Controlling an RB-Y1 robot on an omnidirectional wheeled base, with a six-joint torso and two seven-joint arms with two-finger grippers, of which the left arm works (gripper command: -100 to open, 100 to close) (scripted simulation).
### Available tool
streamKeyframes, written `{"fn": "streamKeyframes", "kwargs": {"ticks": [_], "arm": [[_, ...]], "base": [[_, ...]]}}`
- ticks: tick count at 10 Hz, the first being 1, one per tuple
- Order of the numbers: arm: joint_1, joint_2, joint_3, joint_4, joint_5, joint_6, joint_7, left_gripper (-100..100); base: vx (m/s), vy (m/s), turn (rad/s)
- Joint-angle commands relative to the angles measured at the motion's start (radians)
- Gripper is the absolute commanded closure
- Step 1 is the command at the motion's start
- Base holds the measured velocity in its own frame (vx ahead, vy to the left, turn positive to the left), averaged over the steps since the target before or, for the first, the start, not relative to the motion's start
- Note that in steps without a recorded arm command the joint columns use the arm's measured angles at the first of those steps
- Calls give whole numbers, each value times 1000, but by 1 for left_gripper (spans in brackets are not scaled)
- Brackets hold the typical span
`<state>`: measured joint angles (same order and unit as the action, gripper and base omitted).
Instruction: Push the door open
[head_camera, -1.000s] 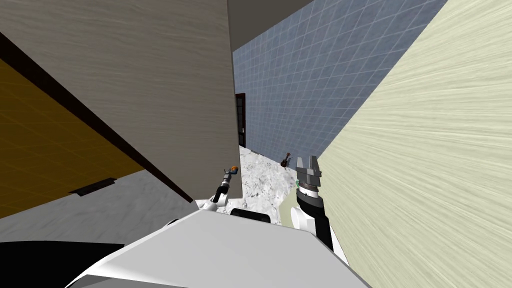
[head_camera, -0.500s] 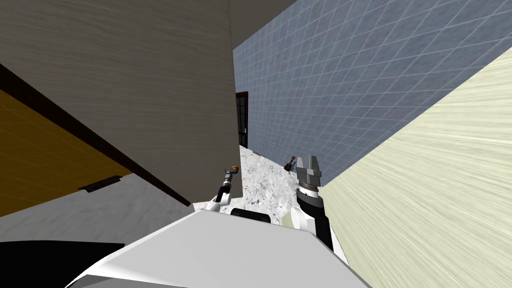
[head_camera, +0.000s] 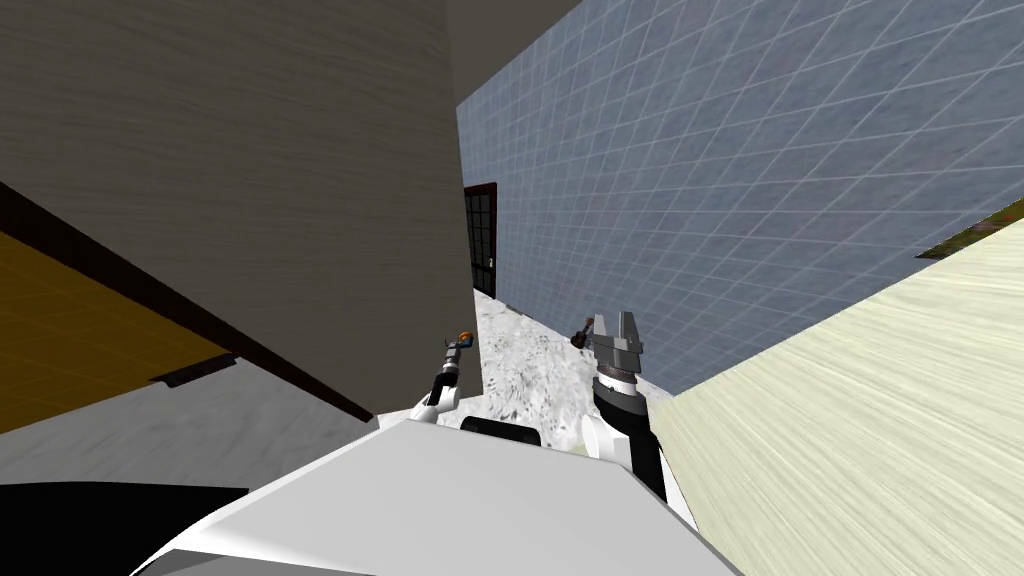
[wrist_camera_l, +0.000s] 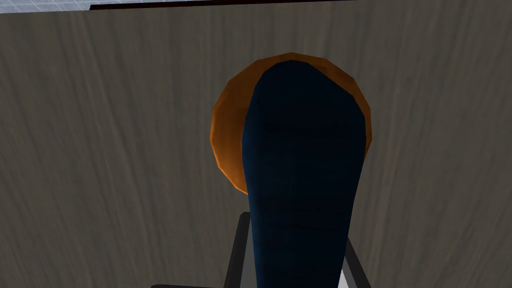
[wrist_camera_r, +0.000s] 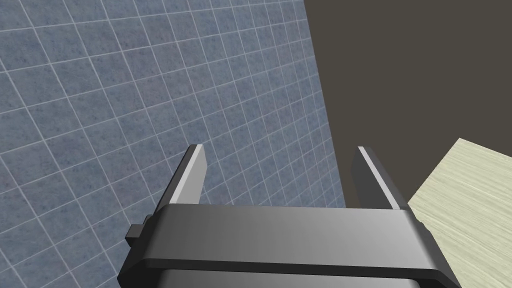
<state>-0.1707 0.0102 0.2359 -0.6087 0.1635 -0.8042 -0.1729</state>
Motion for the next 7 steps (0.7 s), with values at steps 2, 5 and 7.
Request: {"fn": "streamKeyframes", "kwargs": {"ticks": [2, 5, 7], "arm": [[-18, 19, 26, 8, 14, -16, -17, 100], [-20, 10, 59, 6, 34, -21, -40, 100], [-22, -21, 87, 4, 51, -24, -59, 100]], "base": [[163, -26, 34], [192, -30, 49], [180, -26, 62]]}}
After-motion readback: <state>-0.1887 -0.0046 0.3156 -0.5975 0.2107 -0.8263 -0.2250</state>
